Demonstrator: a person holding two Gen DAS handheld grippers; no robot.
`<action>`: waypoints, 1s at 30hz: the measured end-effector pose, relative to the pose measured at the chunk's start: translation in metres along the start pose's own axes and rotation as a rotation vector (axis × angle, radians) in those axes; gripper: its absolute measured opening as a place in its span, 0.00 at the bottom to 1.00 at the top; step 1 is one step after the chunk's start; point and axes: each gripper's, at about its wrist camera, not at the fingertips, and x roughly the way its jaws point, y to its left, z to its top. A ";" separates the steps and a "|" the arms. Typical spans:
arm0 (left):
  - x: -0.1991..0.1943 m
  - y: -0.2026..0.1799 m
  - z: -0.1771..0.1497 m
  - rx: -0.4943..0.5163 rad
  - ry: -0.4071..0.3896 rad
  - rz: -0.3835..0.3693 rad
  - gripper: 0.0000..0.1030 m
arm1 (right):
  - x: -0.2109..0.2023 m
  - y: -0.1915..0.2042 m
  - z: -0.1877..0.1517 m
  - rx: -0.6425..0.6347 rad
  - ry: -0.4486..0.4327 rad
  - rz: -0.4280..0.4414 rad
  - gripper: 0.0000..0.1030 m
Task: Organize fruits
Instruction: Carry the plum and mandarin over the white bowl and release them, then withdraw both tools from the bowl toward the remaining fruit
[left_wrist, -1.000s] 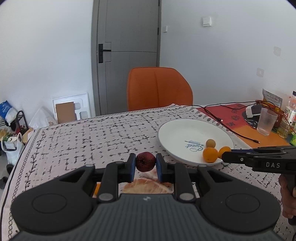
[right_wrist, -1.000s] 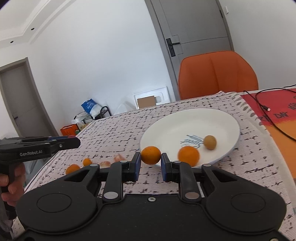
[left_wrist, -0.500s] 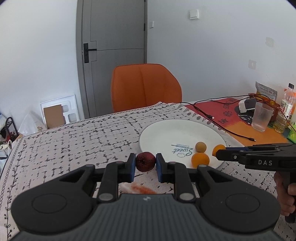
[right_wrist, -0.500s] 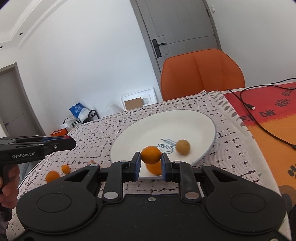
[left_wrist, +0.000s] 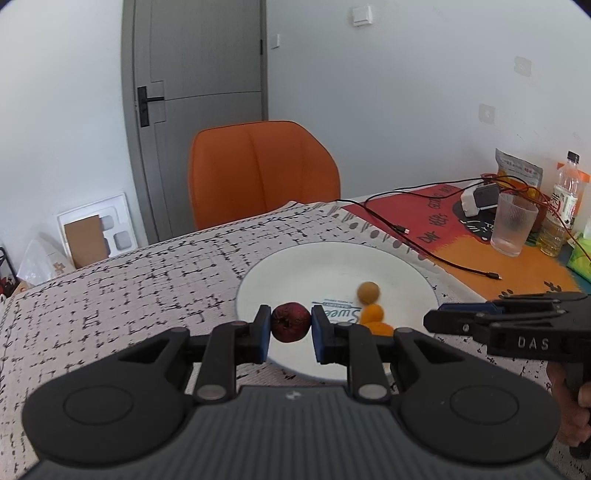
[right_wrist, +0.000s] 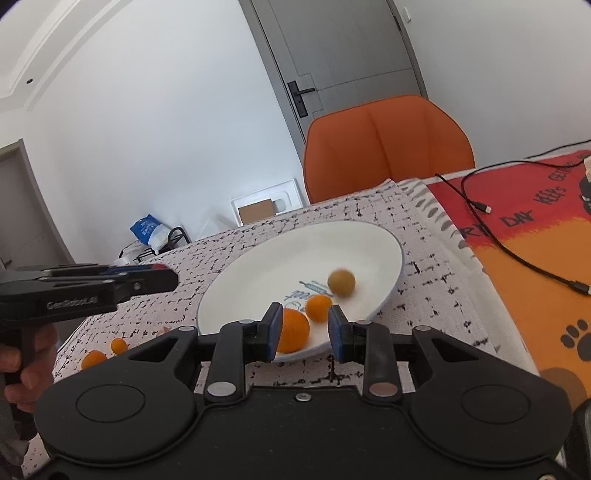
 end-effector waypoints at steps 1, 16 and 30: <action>0.001 -0.001 0.001 0.003 0.000 -0.005 0.21 | 0.000 -0.001 -0.001 0.003 0.002 0.000 0.29; -0.017 0.011 -0.007 -0.013 -0.025 0.074 0.58 | -0.002 0.013 -0.006 -0.005 0.001 0.011 0.60; -0.059 0.050 -0.029 -0.090 -0.042 0.207 0.85 | 0.001 0.046 -0.009 -0.072 -0.007 0.006 1.00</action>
